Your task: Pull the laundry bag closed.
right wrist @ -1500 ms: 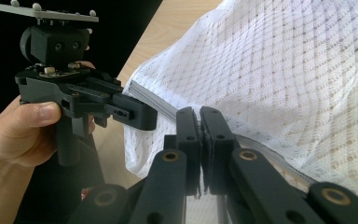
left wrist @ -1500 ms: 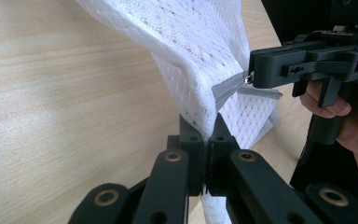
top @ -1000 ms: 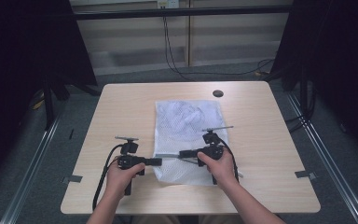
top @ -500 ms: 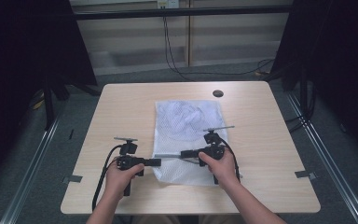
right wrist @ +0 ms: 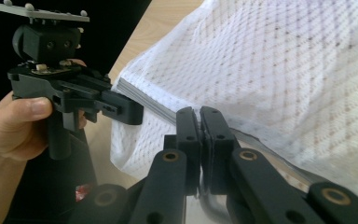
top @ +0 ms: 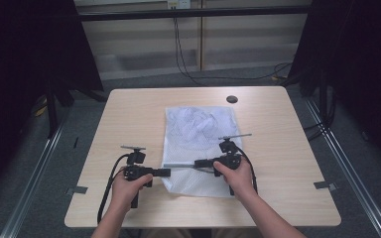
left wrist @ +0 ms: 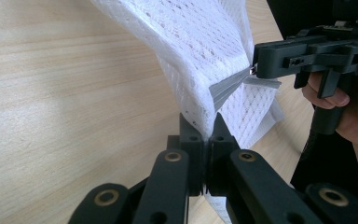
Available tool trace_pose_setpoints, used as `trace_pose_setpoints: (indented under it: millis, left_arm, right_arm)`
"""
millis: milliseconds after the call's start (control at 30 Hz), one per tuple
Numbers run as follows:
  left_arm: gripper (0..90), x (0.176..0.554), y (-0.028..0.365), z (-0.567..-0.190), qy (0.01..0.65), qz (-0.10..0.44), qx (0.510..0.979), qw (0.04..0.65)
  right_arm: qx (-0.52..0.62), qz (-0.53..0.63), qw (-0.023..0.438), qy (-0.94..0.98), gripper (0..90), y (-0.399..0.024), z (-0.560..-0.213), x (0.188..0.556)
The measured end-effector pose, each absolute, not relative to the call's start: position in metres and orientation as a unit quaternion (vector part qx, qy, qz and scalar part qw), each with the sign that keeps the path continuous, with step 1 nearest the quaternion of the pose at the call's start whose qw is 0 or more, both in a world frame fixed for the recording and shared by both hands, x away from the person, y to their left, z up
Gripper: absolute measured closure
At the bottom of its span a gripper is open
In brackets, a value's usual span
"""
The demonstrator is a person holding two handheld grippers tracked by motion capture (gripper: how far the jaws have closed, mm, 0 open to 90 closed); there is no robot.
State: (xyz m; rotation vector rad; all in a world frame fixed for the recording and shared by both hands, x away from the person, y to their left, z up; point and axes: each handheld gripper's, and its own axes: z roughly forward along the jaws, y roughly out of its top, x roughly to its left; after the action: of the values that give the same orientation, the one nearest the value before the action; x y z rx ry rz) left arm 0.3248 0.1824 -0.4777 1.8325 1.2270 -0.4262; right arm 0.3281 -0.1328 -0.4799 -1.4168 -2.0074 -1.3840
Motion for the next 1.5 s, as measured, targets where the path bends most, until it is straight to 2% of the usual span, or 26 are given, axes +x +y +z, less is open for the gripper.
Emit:
trace_pose_setpoints:
  millis: [100, 167, 933, 1500]
  left_arm:
    - [88.3, 0.325, 0.185, -0.478, 0.491, -0.171, 0.736, 0.433]
    - [88.3, 0.324, 0.184, -0.477, 0.505, -0.180, 0.721, 0.438]
    - [88.3, 0.327, 0.186, -0.479, 0.490, -0.174, 0.738, 0.431]
    - [88.3, 0.326, 0.185, -0.479, 0.495, -0.173, 0.733, 0.434]
  right_arm:
    - [-0.500, -0.484, 0.163, -0.700, 86.7, -0.136, -0.480, 0.328]
    - [-0.499, -0.487, 0.159, -0.699, 86.8, -0.137, -0.480, 0.328]
    - [-0.504, -0.485, 0.161, -0.696, 86.8, -0.143, -0.482, 0.326]
    - [-0.506, -0.487, 0.164, -0.693, 86.7, -0.146, -0.483, 0.326]
